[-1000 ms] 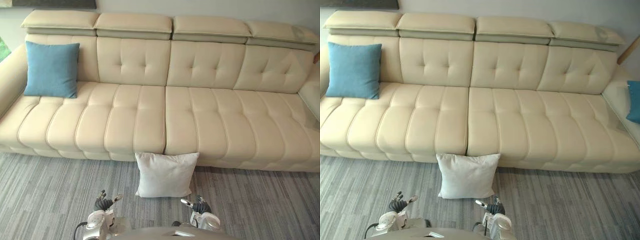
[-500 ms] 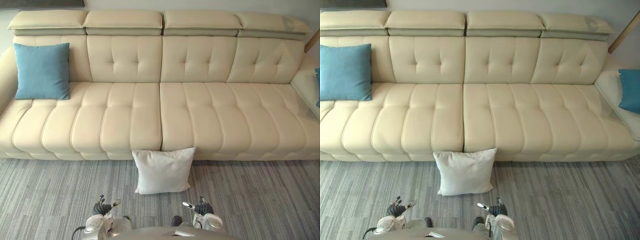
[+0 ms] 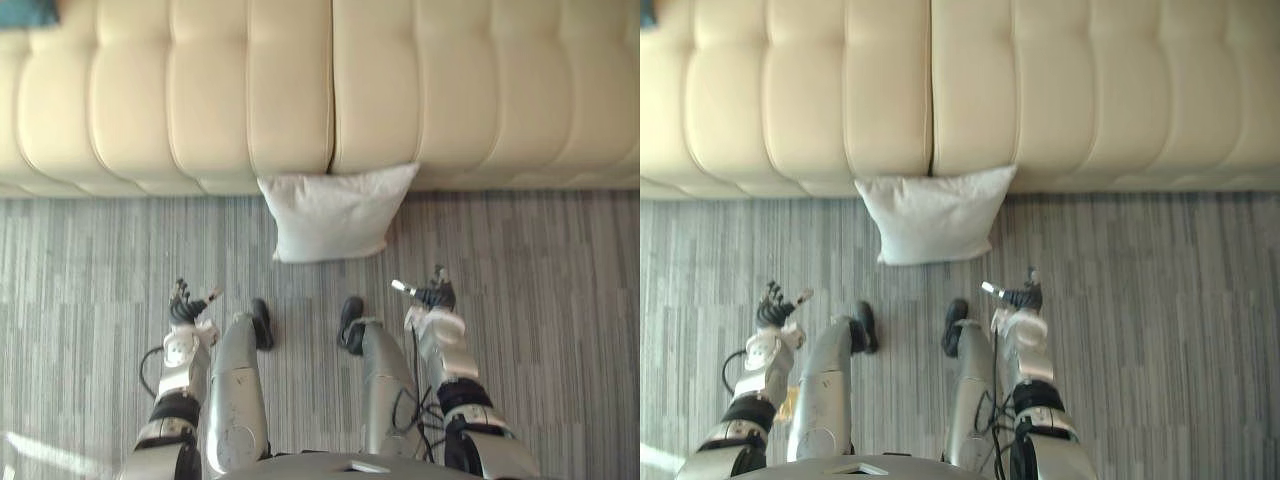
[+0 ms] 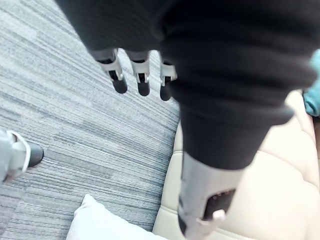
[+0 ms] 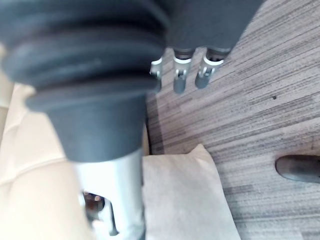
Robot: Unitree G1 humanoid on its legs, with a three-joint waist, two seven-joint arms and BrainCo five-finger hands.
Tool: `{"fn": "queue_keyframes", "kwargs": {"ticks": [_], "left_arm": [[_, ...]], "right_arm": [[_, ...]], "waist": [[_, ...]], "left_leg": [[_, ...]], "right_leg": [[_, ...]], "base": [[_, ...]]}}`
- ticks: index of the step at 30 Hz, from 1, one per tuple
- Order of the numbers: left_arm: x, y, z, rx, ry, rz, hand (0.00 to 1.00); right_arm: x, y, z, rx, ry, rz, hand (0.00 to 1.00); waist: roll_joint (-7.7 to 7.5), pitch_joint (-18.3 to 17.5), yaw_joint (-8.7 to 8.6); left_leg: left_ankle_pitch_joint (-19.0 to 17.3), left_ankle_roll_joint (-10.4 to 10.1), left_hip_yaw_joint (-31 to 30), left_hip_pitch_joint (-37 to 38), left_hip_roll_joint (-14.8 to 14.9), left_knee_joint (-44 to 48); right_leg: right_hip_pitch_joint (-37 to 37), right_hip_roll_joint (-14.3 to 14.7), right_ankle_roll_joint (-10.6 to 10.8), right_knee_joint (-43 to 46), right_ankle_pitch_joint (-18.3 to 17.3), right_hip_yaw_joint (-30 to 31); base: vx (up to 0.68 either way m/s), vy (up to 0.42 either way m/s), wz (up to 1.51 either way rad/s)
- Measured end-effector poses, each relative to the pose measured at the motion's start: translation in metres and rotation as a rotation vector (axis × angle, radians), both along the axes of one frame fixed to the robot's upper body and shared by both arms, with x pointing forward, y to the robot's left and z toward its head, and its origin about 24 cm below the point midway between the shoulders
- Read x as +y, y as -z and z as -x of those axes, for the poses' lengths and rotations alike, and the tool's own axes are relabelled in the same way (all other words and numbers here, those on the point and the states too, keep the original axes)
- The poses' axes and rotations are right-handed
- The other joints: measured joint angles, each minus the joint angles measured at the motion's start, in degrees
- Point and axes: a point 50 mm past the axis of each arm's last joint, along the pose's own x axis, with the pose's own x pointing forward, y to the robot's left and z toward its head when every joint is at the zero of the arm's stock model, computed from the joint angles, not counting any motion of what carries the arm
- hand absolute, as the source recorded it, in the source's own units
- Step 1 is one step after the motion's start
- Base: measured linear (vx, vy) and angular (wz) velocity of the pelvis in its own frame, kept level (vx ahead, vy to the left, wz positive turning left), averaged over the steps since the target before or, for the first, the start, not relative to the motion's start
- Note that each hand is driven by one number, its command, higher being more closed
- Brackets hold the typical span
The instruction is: Pick up cushions and gather them together orderly.
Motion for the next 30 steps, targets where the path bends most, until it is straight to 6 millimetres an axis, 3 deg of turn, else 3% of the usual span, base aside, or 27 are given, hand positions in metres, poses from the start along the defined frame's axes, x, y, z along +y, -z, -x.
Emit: {"fn": "queue_keyframes", "kwargs": {"ticks": [3, 5, 9, 14, 15, 16, 18, 19, 22, 24, 30], "left_arm": [[-0.001, -0.03, -0.016, -0.083, 0.0, -0.014, 0.0], [-0.008, -0.064, -0.03, -0.185, 0.015, -0.02, 0.0], [-0.017, -0.108, -0.044, -0.303, 0.025, -0.028, 0.0], [-0.048, -0.166, -0.057, -0.451, 0.101, -0.051, 0.0], [-0.051, -0.171, -0.058, -0.462, 0.107, -0.055, 0.0], [-0.06, -0.185, -0.059, -0.494, 0.121, -0.065, 0.0], [-0.07, -0.202, -0.06, -0.534, 0.135, -0.068, 0.0], [-0.077, -0.215, -0.06, -0.564, 0.144, -0.066, 1.0], [-0.099, -0.248, -0.056, -0.643, 0.185, -0.081, 1.0], [-0.104, -0.258, -0.054, -0.666, 0.177, -0.073, 1.0], [-0.097, -0.263, -0.054, -0.662, 0.113, -0.059, 1.0]], "right_arm": [[0.002, -0.039, -0.015, -0.093, -0.008, 0.017, 0.0], [0.006, -0.078, -0.025, -0.181, -0.013, 0.023, 0.0], [0.026, -0.12, -0.033, -0.28, -0.06, 0.057, 0.0], [0.055, -0.18, -0.037, -0.408, -0.113, 0.116, 0.0], [0.058, -0.183, -0.037, -0.411, -0.115, 0.119, 0.0], [0.062, -0.194, -0.036, -0.434, -0.115, 0.118, 1.0], [0.068, -0.205, -0.035, -0.453, -0.105, 0.108, 1.0], [0.072, -0.211, -0.035, -0.467, -0.108, 0.101, 1.0], [0.081, -0.225, -0.032, -0.498, -0.1, 0.106, 1.0], [0.087, -0.228, -0.031, -0.507, -0.099, 0.092, 1.0], [0.092, -0.238, -0.027, -0.54, -0.094, 0.027, 1.0]], "waist": [[0.03, 1.2, -0.03], [0.03, 2.2, -0.11], [0.03, 2.5, -0.67], [0.01, 2.6, -0.94], [0.01, 2.6, -0.95], [0.01, 2.6, -0.97], [0.01, 2.6, -1.06], [0.01, 2.6, -1.17], [0.01, 2.6, -1.58], [0.01, 2.6, -1.81], [0.02, 2.6, -2.58]], "left_leg": [[0.5, -0.1, -0.5, -4.9, 0.6, 1.5], [1.3, -0.2, -0.7, -8.7, 0.6, 2.0], [2.0, -0.4, -1.4, -13.5, 0.9, 2.8], [2.8, -0.5, -2.2, -18.5, 1.0, 3.5], [2.8, -0.6, -2.3, -18.9, 1.0, 3.5], [3.1, -0.6, -2.3, -19.6, 0.9, 3.2], [3.2, -0.7, -2.3, -20.5, 0.9, 3.1], [3.4, -0.7, -2.3, -21.0, 0.8, 2.9], [4.6, -1.0, -2.3, -21.6, 0.4, 0.8], [5.1, -1.3, -2.6, -21.7, 0.3, -0.1], [6.6, -2.5, -3.5, -21.7, 0.5, -2.0]], "right_leg": [[-4.9, 0.0, -0.2, 2.0, -0.1, -0.2], [-8.9, -0.2, -0.2, 3.3, -0.1, -0.1], [-13.7, -0.1, -0.3, 4.5, 0.0, -0.3], [-18.4, -0.2, -0.4, 6.1, 0.0, -0.7], [-18.7, -0.2, -0.4, 6.1, 0.0, -0.7], [-19.4, -0.2, -0.6, 6.0, 0.1, -0.7], [-20.3, -0.2, -0.8, 5.9, 0.2, -0.8], [-20.8, -0.2, -1.0, 5.7, 0.3, -0.8], [-21.3, -0.3, -1.8, 4.2, 0.9, -1.5], [-21.2, -0.2, -1.8, 3.8, 1.0, -1.8], [-21.1, 0.4, -2.3, 2.8, 1.2, -2.9]], "base": [[-0.06, -0.077, 0.03], [-0.06, -0.05, 0.07], [-0.06, -0.025, 0.03], [-0.04, 0.007, 0.04], [-0.02, 0.017, 0.06], [-0.02, 0.02, 0.05], [-0.01, 0.011, 0.02], [0.0, 0.0, 0.0], [-0.02, 0.026, 0.07], [-0.01, 0.003, 0.06], [-0.01, -0.016, 0.02]]}}
